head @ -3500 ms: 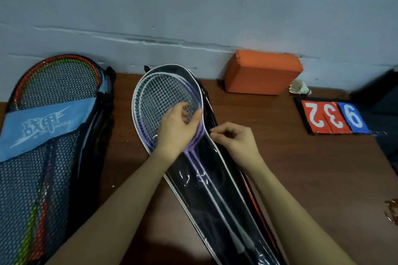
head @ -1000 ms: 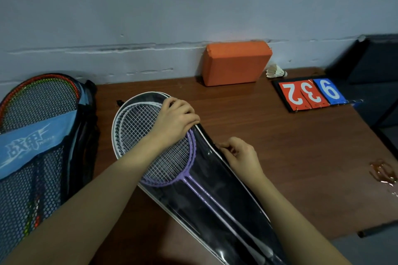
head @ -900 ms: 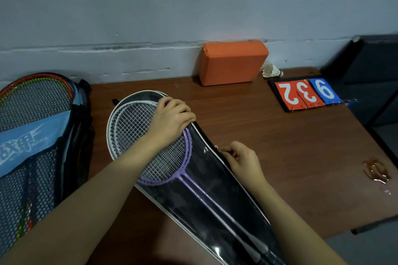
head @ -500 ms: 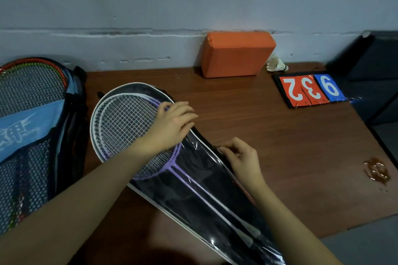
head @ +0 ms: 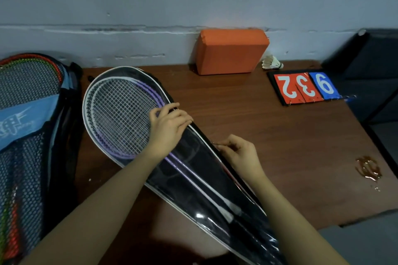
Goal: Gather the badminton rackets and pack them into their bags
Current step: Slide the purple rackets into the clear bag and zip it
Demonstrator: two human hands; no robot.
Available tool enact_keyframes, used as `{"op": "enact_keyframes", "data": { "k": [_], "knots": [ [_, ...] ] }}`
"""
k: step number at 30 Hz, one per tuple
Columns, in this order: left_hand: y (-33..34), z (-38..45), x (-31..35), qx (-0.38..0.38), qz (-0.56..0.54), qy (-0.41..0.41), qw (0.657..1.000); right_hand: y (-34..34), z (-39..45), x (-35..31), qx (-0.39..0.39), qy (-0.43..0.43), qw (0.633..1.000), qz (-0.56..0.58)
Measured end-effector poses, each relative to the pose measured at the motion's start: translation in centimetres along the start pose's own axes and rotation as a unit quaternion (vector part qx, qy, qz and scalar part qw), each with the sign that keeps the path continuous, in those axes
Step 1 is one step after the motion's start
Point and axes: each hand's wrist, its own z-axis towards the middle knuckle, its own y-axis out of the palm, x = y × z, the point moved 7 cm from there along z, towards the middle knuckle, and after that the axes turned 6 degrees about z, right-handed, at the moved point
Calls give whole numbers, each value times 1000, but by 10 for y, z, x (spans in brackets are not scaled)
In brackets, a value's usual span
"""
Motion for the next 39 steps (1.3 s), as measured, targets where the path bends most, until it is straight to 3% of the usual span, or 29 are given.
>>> {"op": "enact_keyframes", "data": {
  "k": [6,11,14,16,17,20,24,32,39],
  "knots": [
    [14,3,-10,17,0,-81,997,-37,-34,33,0,58,998,5],
    [2,-4,8,44,2,-129,991,-45,-34,20,-28,41,998,35],
    [11,-26,56,-49,-11,-28,998,-44,-30,14,-52,24,998,33],
    [23,-46,91,-109,36,54,992,-42,-26,9,-69,2,997,35],
    [26,-51,97,-119,42,46,991,-42,-25,7,-78,-10,996,30],
    [26,-49,94,-108,-31,-26,993,-45,-28,11,-106,-26,994,9],
    [30,-38,99,-99,-60,-33,993,-62,-36,26,-87,-22,995,53],
    [31,-30,99,71,-74,-115,988,-123,-49,51,-77,-17,997,22],
    [57,-29,111,16,16,-187,982,-156,-65,77,-93,-7,996,-15]
  ]
}}
